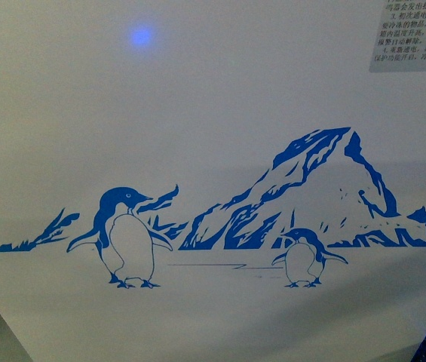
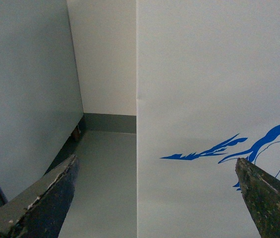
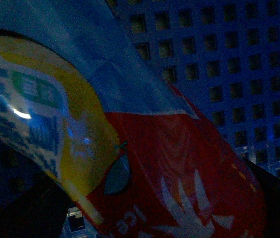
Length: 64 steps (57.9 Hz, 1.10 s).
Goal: Put drink in fridge
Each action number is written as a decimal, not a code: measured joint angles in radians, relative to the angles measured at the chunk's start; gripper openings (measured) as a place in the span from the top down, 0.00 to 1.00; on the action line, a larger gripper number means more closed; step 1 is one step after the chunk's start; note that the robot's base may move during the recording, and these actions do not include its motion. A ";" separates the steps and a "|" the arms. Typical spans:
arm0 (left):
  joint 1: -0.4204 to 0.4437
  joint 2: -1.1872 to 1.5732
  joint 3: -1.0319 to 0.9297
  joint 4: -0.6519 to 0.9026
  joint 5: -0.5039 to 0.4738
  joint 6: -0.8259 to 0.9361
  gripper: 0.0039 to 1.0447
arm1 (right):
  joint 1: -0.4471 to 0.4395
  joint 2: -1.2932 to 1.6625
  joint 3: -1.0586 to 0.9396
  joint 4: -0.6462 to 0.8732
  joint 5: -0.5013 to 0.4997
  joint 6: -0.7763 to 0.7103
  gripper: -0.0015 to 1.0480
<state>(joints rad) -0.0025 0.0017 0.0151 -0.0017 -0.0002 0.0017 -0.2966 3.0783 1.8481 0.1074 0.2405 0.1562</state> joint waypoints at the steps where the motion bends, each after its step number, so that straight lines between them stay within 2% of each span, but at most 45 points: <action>1: 0.000 0.000 0.000 0.000 0.000 0.000 0.08 | -0.001 0.003 0.005 -0.005 -0.002 0.004 0.07; 11: 0.000 0.000 0.000 0.000 0.000 0.000 0.08 | -0.004 0.024 0.044 -0.029 -0.011 0.014 0.09; 22: 0.000 0.000 0.000 0.000 0.000 0.000 0.08 | -0.002 0.025 0.028 -0.026 -0.024 -0.022 0.35; 31: 0.000 0.000 0.000 0.000 0.000 0.000 0.08 | 0.003 -0.005 -0.036 0.015 -0.023 -0.054 0.48; 45: 0.000 0.000 0.000 0.000 0.000 0.000 0.08 | 0.023 -0.141 -0.264 0.108 -0.026 -0.085 0.52; 56: 0.000 0.000 0.000 0.000 0.000 0.000 0.08 | 0.025 -0.441 -0.549 0.212 -0.021 -0.129 0.53; 64: 0.000 0.000 0.000 0.000 0.000 0.000 0.08 | 0.013 -0.672 -0.686 0.231 -0.049 -0.150 0.53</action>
<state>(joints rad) -0.0025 0.0021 0.0151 -0.0017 -0.0002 0.0017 -0.2832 2.4065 1.1622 0.3386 0.1917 0.0059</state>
